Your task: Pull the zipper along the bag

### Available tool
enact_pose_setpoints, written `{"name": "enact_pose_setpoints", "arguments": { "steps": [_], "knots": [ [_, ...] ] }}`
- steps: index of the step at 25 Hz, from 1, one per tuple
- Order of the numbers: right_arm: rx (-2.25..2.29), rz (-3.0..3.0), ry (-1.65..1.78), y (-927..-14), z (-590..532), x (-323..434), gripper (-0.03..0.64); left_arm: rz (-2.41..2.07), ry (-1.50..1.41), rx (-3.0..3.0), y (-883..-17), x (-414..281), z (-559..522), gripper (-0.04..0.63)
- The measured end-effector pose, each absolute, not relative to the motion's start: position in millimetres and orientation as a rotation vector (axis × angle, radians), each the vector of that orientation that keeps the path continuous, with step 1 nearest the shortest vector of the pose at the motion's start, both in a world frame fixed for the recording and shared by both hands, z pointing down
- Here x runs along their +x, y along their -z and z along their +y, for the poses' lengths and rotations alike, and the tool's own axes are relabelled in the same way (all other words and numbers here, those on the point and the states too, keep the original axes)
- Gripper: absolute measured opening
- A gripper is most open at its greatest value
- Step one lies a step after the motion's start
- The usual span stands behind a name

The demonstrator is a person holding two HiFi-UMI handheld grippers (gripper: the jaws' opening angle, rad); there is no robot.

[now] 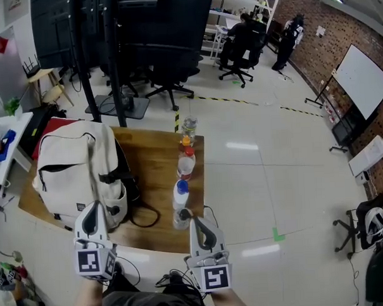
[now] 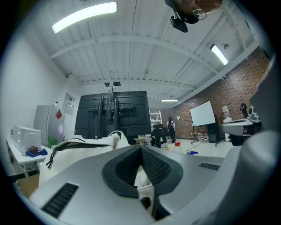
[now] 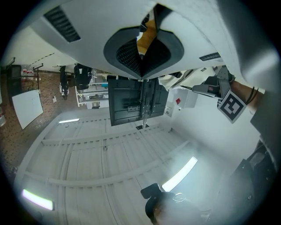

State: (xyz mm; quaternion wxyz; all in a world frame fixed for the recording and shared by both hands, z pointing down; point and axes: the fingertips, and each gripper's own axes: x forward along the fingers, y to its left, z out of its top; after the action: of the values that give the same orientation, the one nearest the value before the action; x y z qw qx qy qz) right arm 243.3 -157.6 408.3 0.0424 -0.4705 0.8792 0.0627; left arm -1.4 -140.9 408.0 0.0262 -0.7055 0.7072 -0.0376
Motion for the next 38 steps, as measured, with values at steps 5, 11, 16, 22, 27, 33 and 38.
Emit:
{"name": "enact_pose_setpoints", "arguments": {
  "steps": [5,11,16,22,27,33,38],
  "knots": [
    [-1.501,2.649,-0.199,-411.0,-163.5,174.7,-0.003,2.157,0.124,-2.212,-421.4,-78.6,-150.2,0.025],
    [-1.542,2.635,-0.190,-414.2,-175.9,82.4,-0.003,2.147,0.143,-2.244,-435.8,-176.8,-158.4,0.025],
    [-1.548,2.627,-0.181,-414.0,-175.6,16.1,-0.003,2.149,0.143,-2.270,-444.5,-243.1,-159.3,0.025],
    [-1.590,2.622,-0.182,-408.5,-173.3,-50.5,-0.003,2.095,0.133,-2.302,-443.4,-306.5,-159.0,0.025],
    [-1.572,2.637,-0.182,-405.9,-159.1,-117.0,-0.003,2.077,0.159,-2.309,-445.3,-364.2,-150.0,0.025],
    [-1.578,2.632,-0.165,-404.6,-145.0,-171.0,-0.003,2.021,0.168,-2.329,-447.3,-407.3,-139.9,0.025],
    [-1.630,2.608,-0.155,-407.9,-133.1,-182.6,-0.003,1.998,0.155,-2.360,-449.0,-423.9,-136.2,0.025]
  ]
}}
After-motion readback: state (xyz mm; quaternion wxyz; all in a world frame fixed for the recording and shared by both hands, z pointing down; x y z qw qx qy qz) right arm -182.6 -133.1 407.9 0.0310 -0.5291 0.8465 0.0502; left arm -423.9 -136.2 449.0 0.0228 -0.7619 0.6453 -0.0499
